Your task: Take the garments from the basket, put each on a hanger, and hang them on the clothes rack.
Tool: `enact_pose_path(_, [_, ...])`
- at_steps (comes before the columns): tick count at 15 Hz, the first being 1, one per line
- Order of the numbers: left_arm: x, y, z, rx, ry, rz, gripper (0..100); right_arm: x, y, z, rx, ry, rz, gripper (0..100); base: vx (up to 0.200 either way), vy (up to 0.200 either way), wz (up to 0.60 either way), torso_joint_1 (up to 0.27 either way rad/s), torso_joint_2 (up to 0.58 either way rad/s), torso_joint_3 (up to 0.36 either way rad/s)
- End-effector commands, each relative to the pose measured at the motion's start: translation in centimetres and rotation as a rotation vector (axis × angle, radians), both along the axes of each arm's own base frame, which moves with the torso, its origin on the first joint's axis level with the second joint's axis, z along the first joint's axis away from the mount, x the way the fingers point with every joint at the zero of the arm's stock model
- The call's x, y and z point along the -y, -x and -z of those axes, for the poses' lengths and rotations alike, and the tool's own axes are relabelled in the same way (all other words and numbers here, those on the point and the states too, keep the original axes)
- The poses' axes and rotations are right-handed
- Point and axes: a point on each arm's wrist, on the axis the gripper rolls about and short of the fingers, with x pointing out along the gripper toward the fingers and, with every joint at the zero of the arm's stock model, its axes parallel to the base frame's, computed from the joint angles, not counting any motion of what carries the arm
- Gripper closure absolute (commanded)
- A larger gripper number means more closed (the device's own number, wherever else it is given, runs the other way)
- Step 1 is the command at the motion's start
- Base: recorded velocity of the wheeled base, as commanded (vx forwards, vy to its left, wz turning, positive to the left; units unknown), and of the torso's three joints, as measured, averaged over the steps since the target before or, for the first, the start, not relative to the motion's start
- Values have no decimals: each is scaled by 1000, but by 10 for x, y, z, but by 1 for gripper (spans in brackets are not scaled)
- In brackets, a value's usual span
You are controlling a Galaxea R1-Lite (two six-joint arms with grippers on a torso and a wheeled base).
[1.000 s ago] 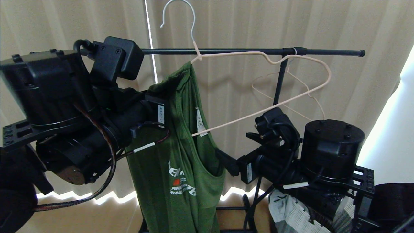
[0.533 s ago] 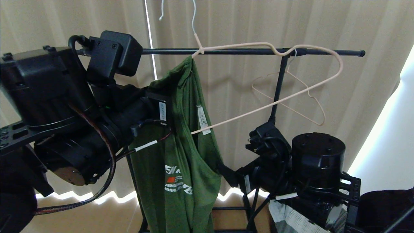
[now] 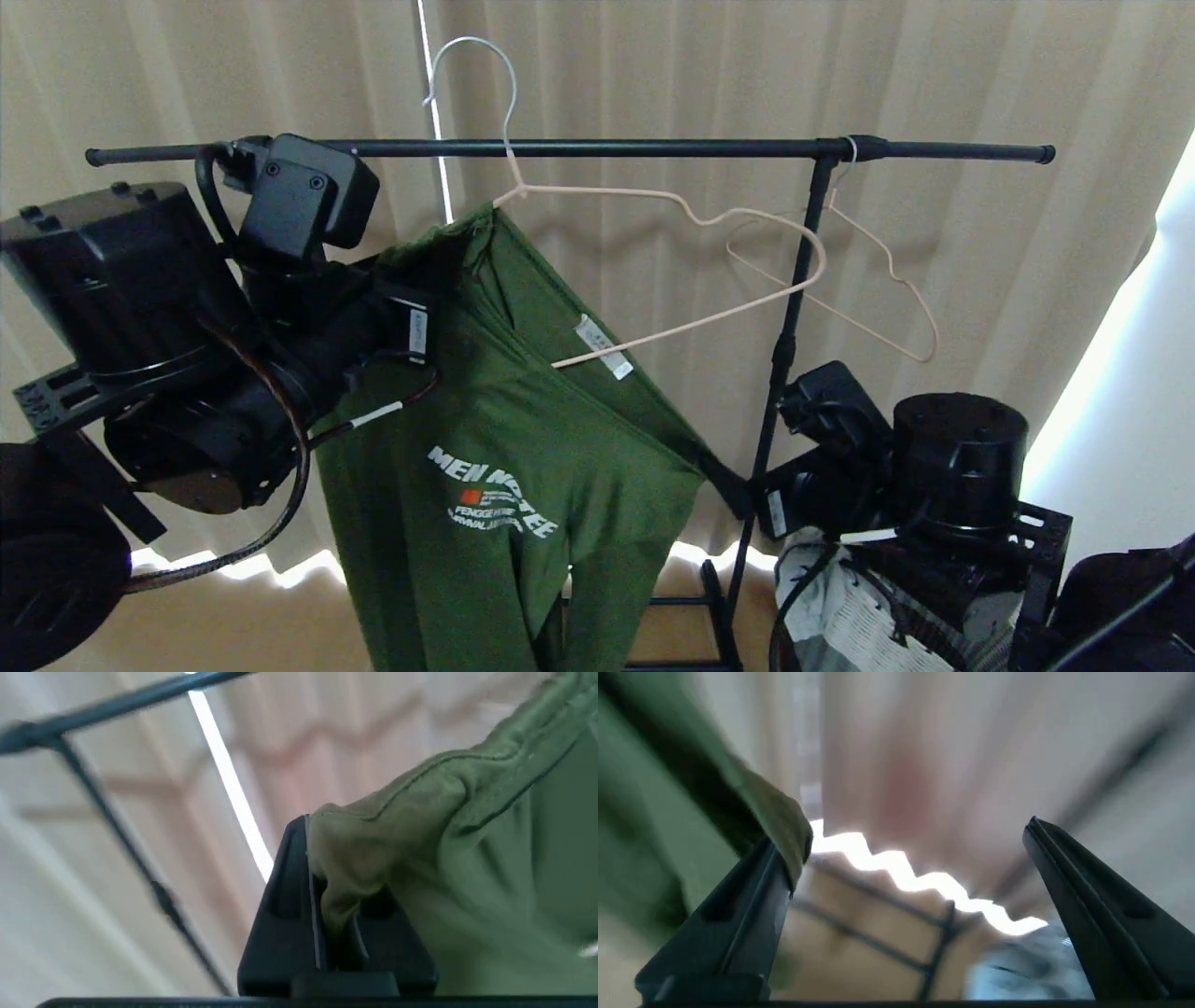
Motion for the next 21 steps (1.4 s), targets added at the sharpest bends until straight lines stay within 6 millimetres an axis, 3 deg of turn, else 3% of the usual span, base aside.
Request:
enact_pose_path(1, [-9, -3, 23, -5, -93, -41, 100, 34, -19, -17, 61, -6, 128, 0, 0, 0, 0, 0, 0, 0])
enact_pose_path(4, [-22, -6, 48, 28, -237, -73, 100, 53, -37, -37, 130, -40, 211, 0, 0, 0, 0, 0, 0, 0])
enact_pose_path(8, [-41, -12, 76, 17, -393, -82, 100, 57, -41, -61, 210, -86, 220, 0, 0, 0, 0, 0, 0, 0])
enact_pose_path(11, [-39, -14, 77, 24, -392, -79, 100, 45, -27, -76, 251, -123, 139, 0, 0, 0, 0, 0, 0, 0])
enact_pose_path(15, [-38, -15, 79, 16, -393, -76, 100, 22, 14, -104, 307, -203, -146, 0, 0, 0, 0, 0, 0, 0])
enact_pose_path(18, [-37, -16, 76, 30, -386, -77, 100, 22, 19, -103, 270, -185, -186, 0, 0, 0, 0, 0, 0, 0])
enact_pose_path(21, [-34, -25, 58, 93, -348, -110, 100, 28, 28, -96, 238, -93, -221, 0, 0, 0, 0, 0, 0, 0])
